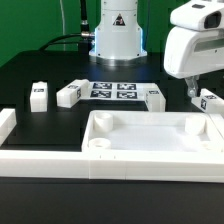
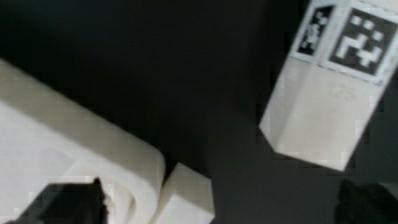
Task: Assemble desk
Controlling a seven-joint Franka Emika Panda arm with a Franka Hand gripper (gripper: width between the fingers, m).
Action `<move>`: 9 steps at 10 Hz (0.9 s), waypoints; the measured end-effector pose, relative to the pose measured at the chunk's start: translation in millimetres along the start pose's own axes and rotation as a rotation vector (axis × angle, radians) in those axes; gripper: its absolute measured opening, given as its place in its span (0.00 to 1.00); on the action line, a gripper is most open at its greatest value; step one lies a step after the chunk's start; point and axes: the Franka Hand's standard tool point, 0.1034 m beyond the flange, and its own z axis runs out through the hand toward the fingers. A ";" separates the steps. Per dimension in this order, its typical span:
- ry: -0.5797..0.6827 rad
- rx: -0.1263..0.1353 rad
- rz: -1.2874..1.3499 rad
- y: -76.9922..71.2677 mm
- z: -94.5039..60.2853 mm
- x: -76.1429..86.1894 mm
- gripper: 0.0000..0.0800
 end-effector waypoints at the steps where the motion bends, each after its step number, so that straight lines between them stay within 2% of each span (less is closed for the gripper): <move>1: 0.000 0.001 0.013 -0.1 0.1 0.0 0.81; 3: 0.000 0.001 0.012 -1.2 0.1 0.1 0.81; 5: -0.005 -0.001 0.131 -29.1 2.3 5.2 0.81; 6: -0.007 0.002 0.138 -37.9 5.5 7.7 0.81; 9: -0.027 0.000 0.121 -36.0 6.2 6.0 0.81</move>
Offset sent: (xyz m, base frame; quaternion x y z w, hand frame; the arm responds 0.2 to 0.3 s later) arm -0.0010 0.0213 -0.0008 -0.0779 -0.0171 0.1016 0.9916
